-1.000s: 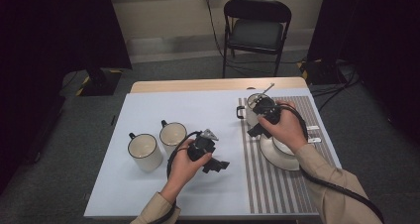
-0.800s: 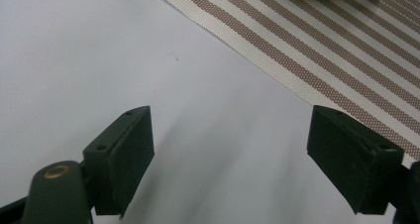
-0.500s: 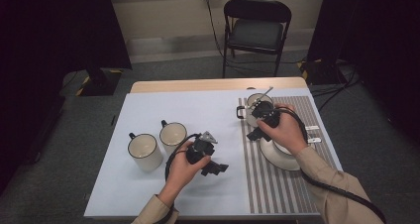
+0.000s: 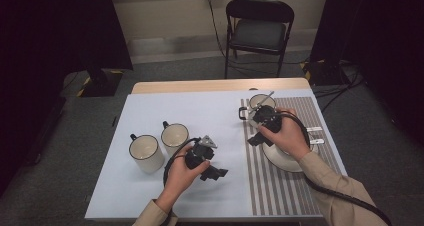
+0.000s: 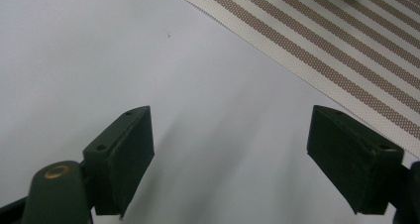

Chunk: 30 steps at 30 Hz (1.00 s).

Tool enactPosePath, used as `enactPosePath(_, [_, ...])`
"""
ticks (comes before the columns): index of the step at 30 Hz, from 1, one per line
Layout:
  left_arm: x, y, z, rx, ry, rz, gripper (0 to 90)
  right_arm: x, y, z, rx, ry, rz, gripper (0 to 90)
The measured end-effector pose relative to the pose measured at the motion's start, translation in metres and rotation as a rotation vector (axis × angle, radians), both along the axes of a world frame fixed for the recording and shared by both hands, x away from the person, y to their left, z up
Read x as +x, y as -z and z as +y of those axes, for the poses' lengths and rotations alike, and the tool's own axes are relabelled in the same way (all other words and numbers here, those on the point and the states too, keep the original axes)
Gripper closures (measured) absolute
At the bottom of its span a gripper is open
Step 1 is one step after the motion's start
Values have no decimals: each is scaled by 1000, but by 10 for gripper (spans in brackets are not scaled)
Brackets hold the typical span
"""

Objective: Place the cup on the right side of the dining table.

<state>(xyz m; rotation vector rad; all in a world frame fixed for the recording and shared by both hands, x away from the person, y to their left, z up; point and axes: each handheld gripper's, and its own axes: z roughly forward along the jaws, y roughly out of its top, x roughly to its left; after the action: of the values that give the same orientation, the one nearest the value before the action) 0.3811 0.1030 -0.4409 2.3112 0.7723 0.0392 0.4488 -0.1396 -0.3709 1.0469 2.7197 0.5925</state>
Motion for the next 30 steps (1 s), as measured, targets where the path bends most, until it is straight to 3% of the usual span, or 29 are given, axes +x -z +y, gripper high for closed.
enactPosePath(30, [-10,3,13,-3,-8,5,179,-16,14,5,14,-53,39,169])
